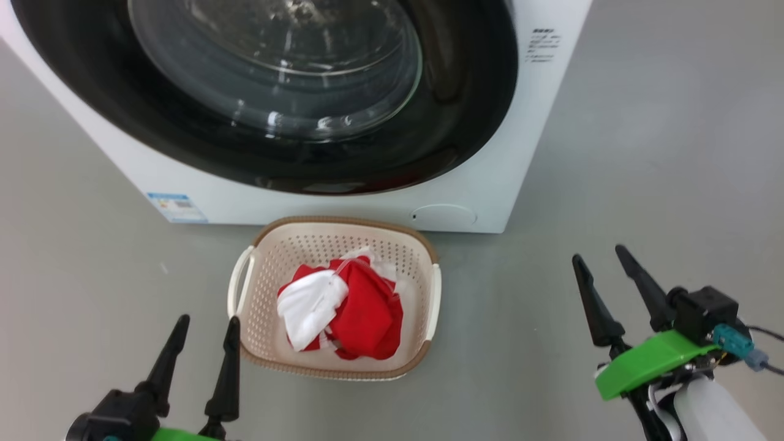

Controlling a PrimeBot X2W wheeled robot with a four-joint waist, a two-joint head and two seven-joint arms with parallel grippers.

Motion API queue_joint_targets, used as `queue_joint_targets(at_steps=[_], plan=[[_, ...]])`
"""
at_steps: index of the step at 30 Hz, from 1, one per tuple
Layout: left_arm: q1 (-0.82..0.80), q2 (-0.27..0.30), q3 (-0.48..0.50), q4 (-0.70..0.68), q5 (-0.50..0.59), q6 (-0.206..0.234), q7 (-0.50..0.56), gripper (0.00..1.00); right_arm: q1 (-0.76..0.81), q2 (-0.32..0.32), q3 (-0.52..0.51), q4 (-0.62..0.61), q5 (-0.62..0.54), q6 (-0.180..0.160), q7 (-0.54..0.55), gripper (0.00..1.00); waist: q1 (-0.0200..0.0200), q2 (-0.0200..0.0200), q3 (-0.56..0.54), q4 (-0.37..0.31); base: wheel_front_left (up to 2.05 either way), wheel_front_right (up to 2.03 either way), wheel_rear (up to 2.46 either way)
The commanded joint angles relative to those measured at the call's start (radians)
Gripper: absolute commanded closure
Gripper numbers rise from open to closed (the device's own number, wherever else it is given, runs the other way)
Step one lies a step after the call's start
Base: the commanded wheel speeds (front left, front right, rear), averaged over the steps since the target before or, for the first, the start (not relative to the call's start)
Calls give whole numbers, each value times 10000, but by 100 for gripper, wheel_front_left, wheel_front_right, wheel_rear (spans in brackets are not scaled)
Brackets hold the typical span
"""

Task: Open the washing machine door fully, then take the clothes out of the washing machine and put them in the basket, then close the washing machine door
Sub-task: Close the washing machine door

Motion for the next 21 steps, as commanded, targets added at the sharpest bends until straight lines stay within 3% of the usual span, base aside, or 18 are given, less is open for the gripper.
queue_joint_targets(at_steps=[1, 21], plan=[[117, 271, 418, -187, 14, -54, -120, 0, 256, 38, 179, -269, 14, -11, -53, 0, 0, -1, -507, -477, 0, 0, 0], [1104, 488, 1073, 10, -98, -54, -120, 0, 2062, 25, -144, -589, 20, -11, -53, 0, 0, -1, -1736, -1357, 0, 0, 0]])
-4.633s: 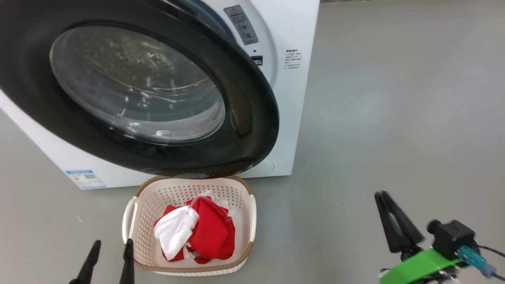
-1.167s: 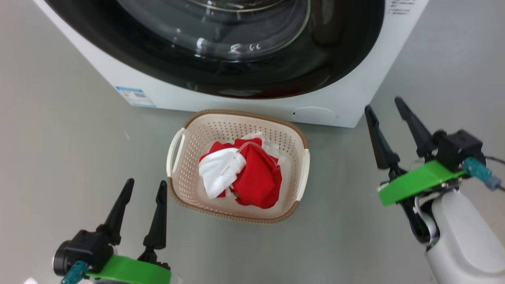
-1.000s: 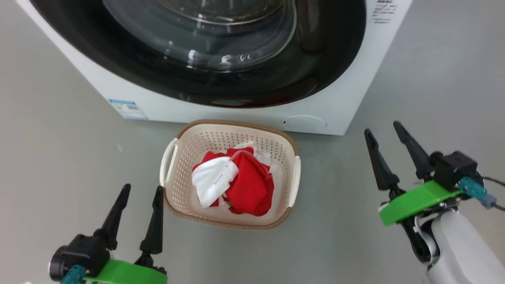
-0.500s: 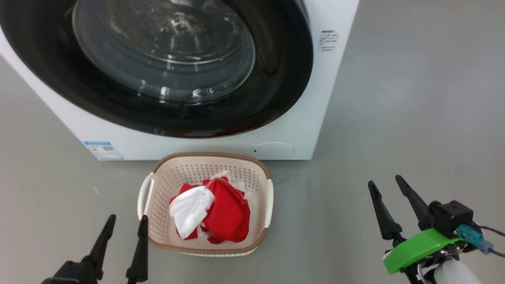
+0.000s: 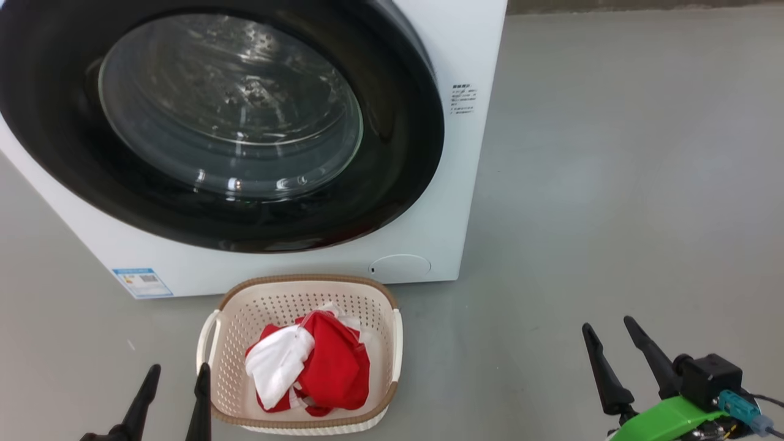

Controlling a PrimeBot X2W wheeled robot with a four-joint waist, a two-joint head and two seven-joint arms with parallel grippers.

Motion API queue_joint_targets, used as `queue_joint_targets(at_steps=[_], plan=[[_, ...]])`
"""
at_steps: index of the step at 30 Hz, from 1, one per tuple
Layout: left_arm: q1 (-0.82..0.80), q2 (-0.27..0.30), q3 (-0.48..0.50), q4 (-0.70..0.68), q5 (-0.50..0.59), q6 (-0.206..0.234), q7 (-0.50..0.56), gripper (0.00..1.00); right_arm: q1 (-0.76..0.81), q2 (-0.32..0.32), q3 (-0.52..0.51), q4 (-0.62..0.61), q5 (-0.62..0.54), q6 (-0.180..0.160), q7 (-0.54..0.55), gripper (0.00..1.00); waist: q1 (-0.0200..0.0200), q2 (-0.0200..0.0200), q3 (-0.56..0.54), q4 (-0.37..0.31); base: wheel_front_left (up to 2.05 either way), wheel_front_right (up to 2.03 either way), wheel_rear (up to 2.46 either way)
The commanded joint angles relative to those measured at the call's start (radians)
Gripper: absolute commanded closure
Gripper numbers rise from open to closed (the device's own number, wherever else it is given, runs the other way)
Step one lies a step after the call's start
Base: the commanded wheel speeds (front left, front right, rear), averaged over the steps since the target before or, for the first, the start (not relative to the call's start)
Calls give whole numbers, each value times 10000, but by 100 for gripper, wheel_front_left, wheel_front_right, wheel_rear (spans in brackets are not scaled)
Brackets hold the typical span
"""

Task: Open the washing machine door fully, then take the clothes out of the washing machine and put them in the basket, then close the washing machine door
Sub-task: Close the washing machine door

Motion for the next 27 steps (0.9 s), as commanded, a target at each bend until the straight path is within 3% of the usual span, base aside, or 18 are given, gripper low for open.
queue_joint_targets(at_steps=[1, 27], plan=[[-38, 203, 440, -191, -84, -54, -120, 0, 94, -140, 187, -259, 23, -11, -65, 0, 0, 0, -224, -138, 0, 0, 0], [640, 307, 758, -139, -282, -54, -120, 0, 934, -207, -242, -567, -14, -11, -65, 0, 0, 0, -824, -572, 0, 0, 0]])
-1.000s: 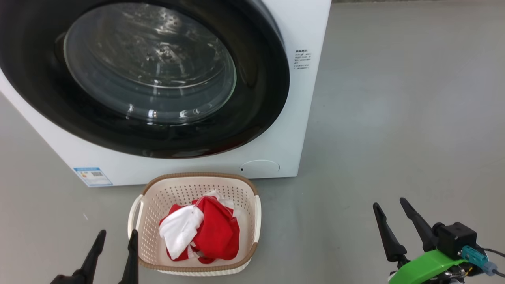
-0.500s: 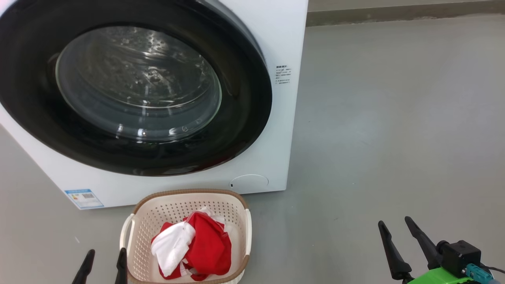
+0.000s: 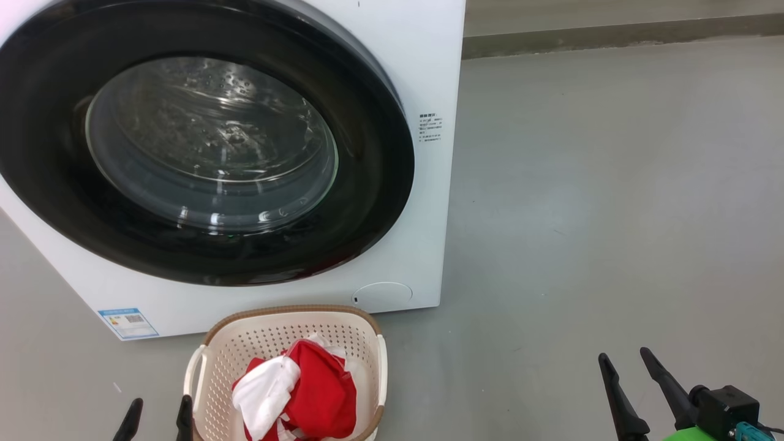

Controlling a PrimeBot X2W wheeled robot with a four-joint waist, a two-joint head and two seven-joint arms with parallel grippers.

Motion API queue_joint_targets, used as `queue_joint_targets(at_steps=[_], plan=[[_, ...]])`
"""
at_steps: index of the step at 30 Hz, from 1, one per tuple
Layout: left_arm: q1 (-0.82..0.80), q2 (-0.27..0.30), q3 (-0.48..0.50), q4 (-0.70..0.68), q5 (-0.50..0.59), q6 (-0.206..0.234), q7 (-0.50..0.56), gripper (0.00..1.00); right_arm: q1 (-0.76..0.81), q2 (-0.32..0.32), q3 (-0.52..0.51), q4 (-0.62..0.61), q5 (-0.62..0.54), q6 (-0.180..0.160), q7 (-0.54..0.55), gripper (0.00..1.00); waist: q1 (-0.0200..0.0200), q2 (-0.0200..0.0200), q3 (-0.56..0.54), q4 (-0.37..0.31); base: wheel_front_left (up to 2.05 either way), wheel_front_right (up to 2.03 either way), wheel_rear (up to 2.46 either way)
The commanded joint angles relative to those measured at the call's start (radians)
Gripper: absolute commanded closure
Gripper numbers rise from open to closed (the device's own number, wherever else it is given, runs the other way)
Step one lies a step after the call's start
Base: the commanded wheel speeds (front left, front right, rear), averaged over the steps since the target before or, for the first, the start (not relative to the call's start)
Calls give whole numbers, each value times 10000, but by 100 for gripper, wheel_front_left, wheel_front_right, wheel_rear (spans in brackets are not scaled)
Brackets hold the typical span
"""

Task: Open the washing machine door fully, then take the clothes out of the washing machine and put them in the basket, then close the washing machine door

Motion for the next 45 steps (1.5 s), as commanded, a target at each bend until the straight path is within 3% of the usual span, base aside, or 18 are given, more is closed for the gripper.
queue_joint_targets(at_steps=[1, 25, 26, 34, 42, 45], plan=[[-134, 135, 366, -192, -9, -54, -120, 0, -101, -197, 135, -265, -16, -11, -65, 0, 0, 0, -9, 2, 0, 0, 0], [-34, 203, 177, -48, -306, -54, -120, 0, -60, -135, 70, -300, -29, -11, -65, 0, 0, 0, -46, -12, 0, 0, 0], [170, 34, -124, 162, -269, 0, 1, 100, 1, 45, -105, -53, 1, 0, 1, 100, 0, 0, -47, -12, 0, 0, 0], [189, -420, -213, 1079, -293, 6, 43, 100, 226, 461, 60, 875, 31, 0, 15, 100, 0, 0, -46, -12, 0, 0, 0], [64, -444, -189, 1071, -1003, 2, 245, 100, 136, 491, -21, 825, 687, -1, 207, 100, 24, 0, -58, 20, 0, 0, 0], [8, -445, -186, 1055, -1324, 1, 328, 100, 90, 498, -58, 789, 984, -1, 294, 100, 7, 0, -42, 34, 0, 0, 0]])
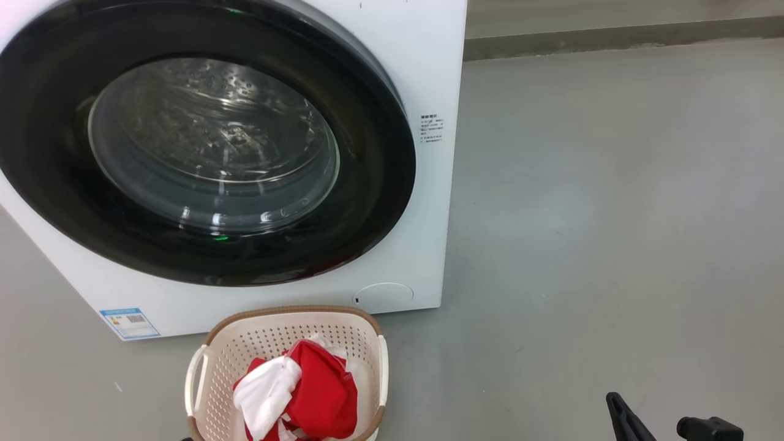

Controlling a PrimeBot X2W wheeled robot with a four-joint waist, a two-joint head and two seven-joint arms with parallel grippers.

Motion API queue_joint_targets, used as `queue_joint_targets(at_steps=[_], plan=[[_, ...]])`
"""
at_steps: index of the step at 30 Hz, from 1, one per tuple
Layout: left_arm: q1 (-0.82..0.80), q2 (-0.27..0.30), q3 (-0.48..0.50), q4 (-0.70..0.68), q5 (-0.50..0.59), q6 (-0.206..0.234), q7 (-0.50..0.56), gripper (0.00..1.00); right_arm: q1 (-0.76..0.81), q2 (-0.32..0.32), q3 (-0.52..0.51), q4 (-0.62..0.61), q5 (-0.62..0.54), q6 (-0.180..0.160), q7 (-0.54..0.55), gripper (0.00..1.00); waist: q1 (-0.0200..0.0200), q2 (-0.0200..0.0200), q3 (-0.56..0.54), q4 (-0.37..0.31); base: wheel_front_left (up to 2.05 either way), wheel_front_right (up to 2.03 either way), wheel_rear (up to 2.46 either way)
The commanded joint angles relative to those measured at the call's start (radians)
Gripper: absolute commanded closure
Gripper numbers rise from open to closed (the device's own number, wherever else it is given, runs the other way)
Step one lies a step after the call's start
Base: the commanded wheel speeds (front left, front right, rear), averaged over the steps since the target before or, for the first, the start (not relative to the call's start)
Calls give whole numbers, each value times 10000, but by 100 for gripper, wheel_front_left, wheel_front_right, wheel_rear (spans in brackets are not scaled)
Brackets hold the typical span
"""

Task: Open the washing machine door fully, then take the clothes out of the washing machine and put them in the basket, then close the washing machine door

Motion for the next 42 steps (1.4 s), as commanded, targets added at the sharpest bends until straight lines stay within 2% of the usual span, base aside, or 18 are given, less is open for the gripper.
queue_joint_targets(at_steps=[1, 42], plan=[[-207, 97, 65, -240, -240, -5, 43, 100, -267, -62, -82, -271, 266, -1, 44, 100, 0, 0, 7, 5, 0, 0, 0], [-1051, 70, 154, -484, -4638, -25, 1217, 100, -971, 40, -612, -803, 4304, -5, 1244, 100, -3, 0, 90, 197, 0, 0, 0]])
